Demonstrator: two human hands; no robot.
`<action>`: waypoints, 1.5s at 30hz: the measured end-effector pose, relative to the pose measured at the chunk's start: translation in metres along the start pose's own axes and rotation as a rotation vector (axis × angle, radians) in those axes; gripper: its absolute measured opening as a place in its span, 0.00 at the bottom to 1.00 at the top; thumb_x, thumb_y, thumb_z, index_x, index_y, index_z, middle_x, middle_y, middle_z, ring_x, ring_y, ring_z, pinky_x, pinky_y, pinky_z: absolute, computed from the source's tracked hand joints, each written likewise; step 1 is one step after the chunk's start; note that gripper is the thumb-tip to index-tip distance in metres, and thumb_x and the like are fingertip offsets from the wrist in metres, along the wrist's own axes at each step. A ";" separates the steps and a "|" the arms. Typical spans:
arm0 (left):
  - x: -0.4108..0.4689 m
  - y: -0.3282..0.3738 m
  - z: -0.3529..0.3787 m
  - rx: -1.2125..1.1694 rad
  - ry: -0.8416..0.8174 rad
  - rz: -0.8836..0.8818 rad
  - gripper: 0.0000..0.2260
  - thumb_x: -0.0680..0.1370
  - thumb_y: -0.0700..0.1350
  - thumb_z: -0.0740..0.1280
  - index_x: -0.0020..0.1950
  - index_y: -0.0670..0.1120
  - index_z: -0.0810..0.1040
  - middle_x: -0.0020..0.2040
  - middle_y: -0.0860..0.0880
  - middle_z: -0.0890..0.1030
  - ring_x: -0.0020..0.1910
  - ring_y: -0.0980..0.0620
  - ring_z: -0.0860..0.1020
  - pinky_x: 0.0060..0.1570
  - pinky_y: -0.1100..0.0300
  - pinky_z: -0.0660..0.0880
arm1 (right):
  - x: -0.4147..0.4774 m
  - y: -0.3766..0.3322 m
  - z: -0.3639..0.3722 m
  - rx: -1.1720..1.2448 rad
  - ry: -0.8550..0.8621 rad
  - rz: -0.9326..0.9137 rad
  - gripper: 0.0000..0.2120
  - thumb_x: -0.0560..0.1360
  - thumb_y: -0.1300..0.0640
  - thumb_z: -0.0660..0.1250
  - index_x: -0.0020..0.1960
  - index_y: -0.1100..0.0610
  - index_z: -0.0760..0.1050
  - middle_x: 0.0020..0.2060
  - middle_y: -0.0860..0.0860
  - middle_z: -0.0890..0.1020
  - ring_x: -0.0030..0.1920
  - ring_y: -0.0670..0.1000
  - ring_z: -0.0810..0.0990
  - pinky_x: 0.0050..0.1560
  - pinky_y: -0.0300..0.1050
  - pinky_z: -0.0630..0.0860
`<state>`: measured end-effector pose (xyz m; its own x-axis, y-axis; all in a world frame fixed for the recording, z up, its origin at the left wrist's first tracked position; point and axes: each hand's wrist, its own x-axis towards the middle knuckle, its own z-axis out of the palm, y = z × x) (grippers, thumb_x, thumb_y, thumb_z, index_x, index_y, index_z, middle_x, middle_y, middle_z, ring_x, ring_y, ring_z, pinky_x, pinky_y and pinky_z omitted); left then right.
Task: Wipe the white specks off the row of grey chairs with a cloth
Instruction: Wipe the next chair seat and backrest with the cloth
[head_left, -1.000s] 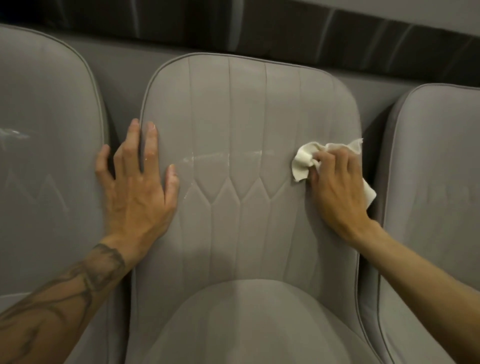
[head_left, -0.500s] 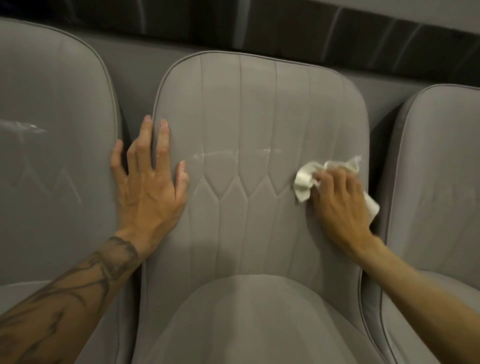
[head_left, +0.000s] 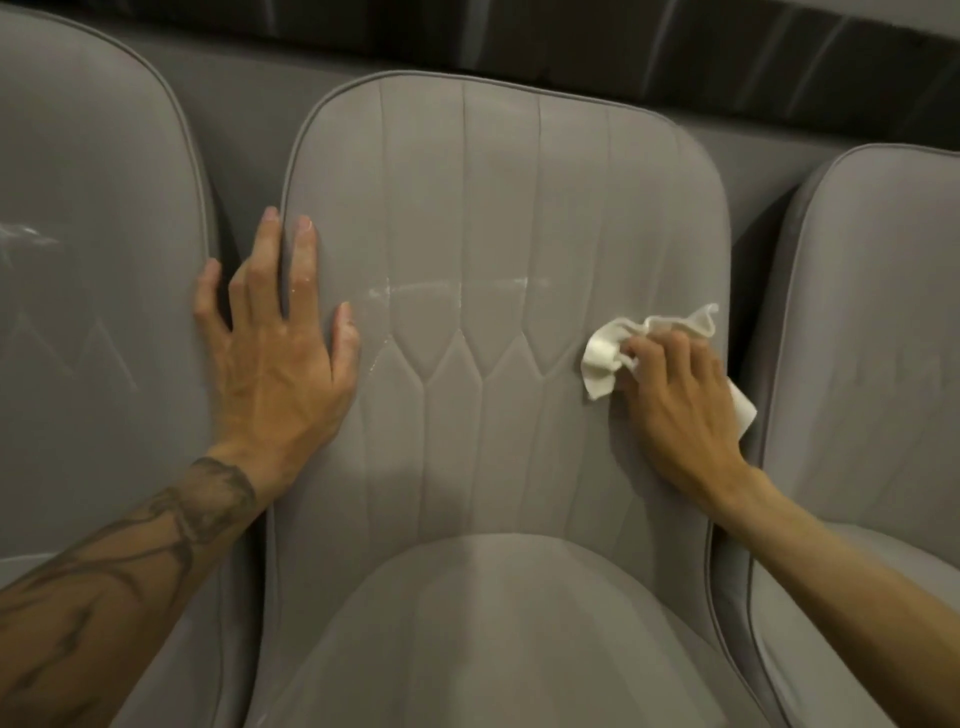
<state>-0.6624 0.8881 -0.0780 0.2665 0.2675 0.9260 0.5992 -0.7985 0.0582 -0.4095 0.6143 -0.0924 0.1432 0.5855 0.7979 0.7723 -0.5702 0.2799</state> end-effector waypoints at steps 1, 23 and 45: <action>0.000 0.000 0.000 -0.001 0.001 -0.005 0.30 0.85 0.53 0.57 0.85 0.45 0.53 0.83 0.39 0.58 0.75 0.40 0.65 0.78 0.38 0.54 | 0.007 0.000 -0.001 0.004 0.010 0.032 0.11 0.82 0.55 0.59 0.60 0.60 0.71 0.57 0.58 0.71 0.54 0.60 0.70 0.55 0.54 0.66; -0.001 0.001 0.000 0.006 0.021 0.000 0.30 0.85 0.53 0.57 0.84 0.44 0.54 0.83 0.39 0.59 0.76 0.41 0.65 0.79 0.39 0.55 | -0.092 -0.031 0.012 -0.072 -0.314 -0.246 0.16 0.78 0.62 0.57 0.65 0.61 0.72 0.58 0.59 0.75 0.49 0.59 0.73 0.52 0.52 0.68; -0.001 0.002 0.000 0.012 0.012 -0.007 0.30 0.84 0.52 0.58 0.84 0.44 0.54 0.83 0.39 0.59 0.75 0.40 0.66 0.78 0.39 0.54 | 0.019 -0.029 0.007 0.022 -0.077 -0.183 0.12 0.80 0.60 0.63 0.63 0.60 0.69 0.56 0.59 0.73 0.51 0.61 0.73 0.53 0.53 0.67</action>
<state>-0.6614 0.8859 -0.0783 0.2527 0.2665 0.9301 0.6103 -0.7898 0.0605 -0.4248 0.6461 -0.0893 0.0457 0.7212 0.6912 0.8032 -0.4380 0.4038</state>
